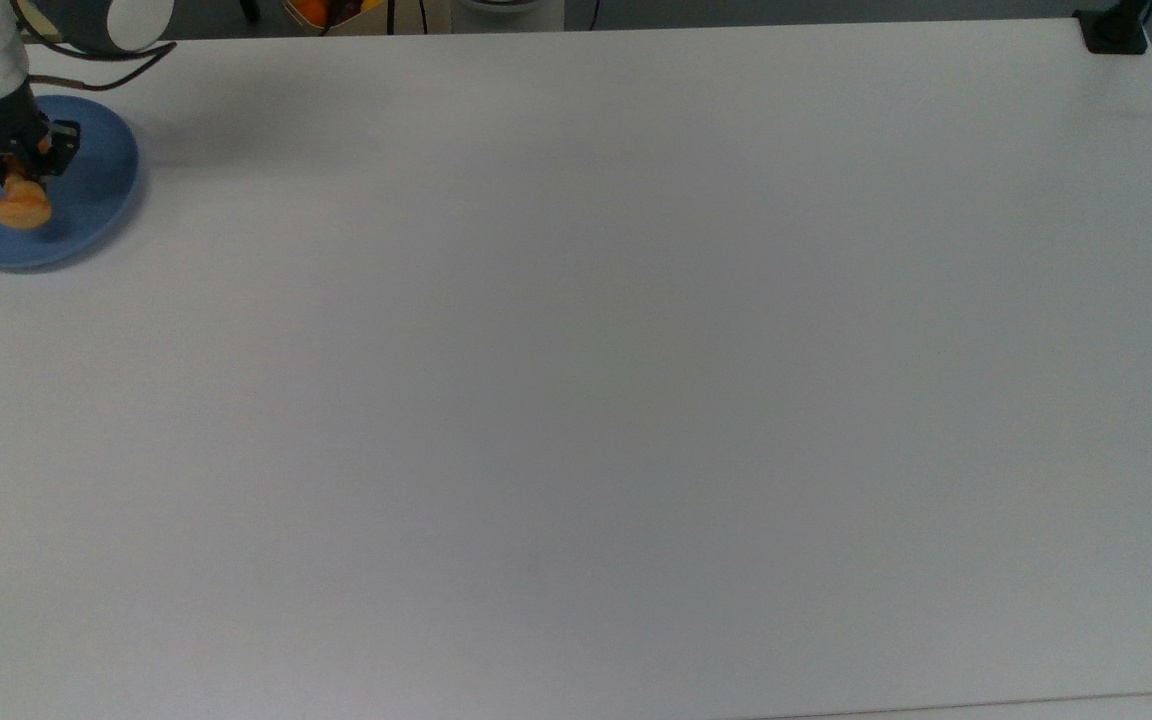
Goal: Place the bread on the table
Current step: 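Lower the gripper and close it on the orange bread roll, then lift the bread roll off the plate and carry it across the table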
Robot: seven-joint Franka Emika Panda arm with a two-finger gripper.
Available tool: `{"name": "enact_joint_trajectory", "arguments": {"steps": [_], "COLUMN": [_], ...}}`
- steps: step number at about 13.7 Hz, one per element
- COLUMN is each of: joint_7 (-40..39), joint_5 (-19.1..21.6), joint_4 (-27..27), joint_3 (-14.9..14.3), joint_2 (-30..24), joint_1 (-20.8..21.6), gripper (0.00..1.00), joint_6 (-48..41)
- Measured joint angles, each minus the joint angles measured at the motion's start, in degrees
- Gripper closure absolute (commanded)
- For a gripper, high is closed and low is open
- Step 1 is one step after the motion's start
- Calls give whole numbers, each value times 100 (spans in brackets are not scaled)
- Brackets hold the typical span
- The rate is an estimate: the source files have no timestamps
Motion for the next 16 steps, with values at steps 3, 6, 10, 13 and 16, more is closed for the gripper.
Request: {"name": "enact_joint_trajectory", "arguments": {"steps": [3, 6, 10, 13, 16], "joint_7": [-3, 169, 992, 1951, 3346], "joint_5": [11, 54, 66, 79, 82], "joint_4": [126, 377, 544, 663, 769], "joint_3": [47, 157, 685, 1378, 2128], "joint_2": [-431, -895, -1517, -1708, -1708], "joint_1": [121, 512, 1024, 1277, 1651], "gripper": [76, 75, 75, 75, 75], "joint_6": [-661, -1485, -2252, -2747, -2875]}}
